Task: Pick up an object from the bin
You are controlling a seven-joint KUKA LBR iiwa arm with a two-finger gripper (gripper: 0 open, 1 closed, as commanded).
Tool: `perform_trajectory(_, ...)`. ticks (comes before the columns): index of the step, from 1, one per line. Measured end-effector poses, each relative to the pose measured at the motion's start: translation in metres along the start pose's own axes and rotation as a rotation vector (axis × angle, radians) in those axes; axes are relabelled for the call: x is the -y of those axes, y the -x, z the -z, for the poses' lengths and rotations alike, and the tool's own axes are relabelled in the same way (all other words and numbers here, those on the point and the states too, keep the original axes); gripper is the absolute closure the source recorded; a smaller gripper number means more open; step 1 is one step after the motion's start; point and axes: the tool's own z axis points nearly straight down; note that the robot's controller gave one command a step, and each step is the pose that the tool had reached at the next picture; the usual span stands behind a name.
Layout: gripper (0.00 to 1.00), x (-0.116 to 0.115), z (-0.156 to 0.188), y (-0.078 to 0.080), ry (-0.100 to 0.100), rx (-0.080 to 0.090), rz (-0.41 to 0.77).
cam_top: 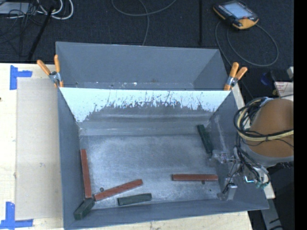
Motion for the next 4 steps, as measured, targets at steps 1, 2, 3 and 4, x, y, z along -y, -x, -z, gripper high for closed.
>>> perform_trajectory(1,0.0,0.0,0.004,0.002,-0.002,0.007,0.004)
perform_trajectory(2,0.0,-0.008,-0.028,0.011,-0.005,0.014,0.122)
perform_trajectory(3,0.0,-0.052,-0.056,0.016,-0.004,0.009,0.178)
perform_trajectory(4,1.0,-0.017,-0.06,0.046,-0.005,0.01,0.457)
